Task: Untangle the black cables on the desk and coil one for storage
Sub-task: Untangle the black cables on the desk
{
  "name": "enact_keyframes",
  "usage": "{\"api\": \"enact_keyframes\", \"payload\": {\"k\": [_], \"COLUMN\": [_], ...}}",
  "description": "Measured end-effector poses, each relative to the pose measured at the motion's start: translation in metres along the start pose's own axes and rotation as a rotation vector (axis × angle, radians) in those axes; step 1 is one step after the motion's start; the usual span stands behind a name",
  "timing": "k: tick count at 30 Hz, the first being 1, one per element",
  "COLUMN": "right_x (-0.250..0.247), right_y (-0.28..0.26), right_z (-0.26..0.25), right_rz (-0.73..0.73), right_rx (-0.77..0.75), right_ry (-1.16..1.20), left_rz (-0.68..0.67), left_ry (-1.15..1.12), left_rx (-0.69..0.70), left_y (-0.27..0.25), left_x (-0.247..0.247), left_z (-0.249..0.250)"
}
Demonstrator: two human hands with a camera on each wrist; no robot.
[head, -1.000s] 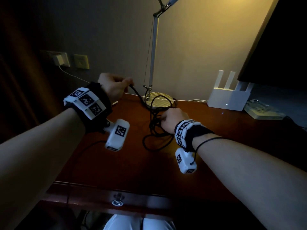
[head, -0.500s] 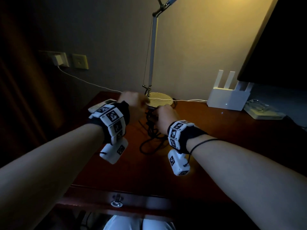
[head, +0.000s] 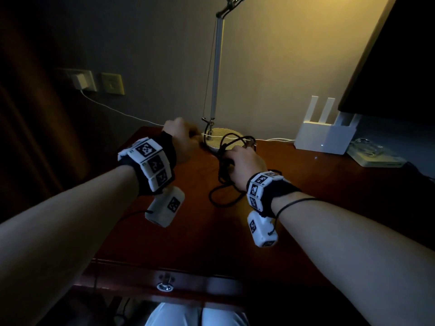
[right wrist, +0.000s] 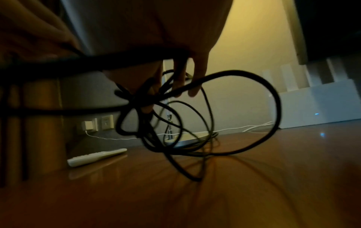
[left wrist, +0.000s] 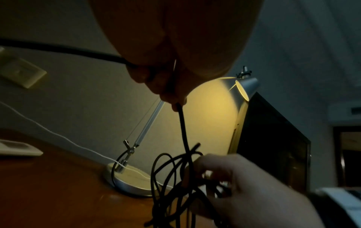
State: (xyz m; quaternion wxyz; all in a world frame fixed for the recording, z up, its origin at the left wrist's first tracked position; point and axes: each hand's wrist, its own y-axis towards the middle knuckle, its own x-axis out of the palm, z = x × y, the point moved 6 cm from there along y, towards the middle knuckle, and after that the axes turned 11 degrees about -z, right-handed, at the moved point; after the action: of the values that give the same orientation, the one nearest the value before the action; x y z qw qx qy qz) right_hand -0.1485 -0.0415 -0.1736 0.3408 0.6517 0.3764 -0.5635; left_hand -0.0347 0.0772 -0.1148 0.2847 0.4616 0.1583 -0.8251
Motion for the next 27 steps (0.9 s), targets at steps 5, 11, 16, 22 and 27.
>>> {"api": "enact_keyframes", "payload": {"k": [5, 11, 16, 22, 27], "right_x": [-0.008, -0.017, -0.018, -0.012, -0.006], "right_y": [0.001, 0.005, 0.003, -0.004, -0.007], "right_z": [0.013, -0.003, -0.017, -0.017, 0.000], "right_rz": [0.028, 0.096, 0.154, 0.091, 0.040], "right_rx": [0.023, -0.029, -0.114, -0.079, 0.035], "right_ry": [0.076, 0.186, 0.212, 0.048, -0.032], "left_rz": [0.018, -0.109, -0.216, -0.239, -0.244], "left_ry": [-0.017, 0.236, 0.260, 0.114, -0.010], "left_rx": [-0.017, -0.062, -0.079, -0.094, -0.048], "left_y": [-0.002, 0.003, 0.001, 0.003, 0.002], "left_x": [-0.006, 0.016, 0.043, 0.052, 0.036], "left_z": [0.000, 0.007, 0.018, 0.017, 0.007]}}
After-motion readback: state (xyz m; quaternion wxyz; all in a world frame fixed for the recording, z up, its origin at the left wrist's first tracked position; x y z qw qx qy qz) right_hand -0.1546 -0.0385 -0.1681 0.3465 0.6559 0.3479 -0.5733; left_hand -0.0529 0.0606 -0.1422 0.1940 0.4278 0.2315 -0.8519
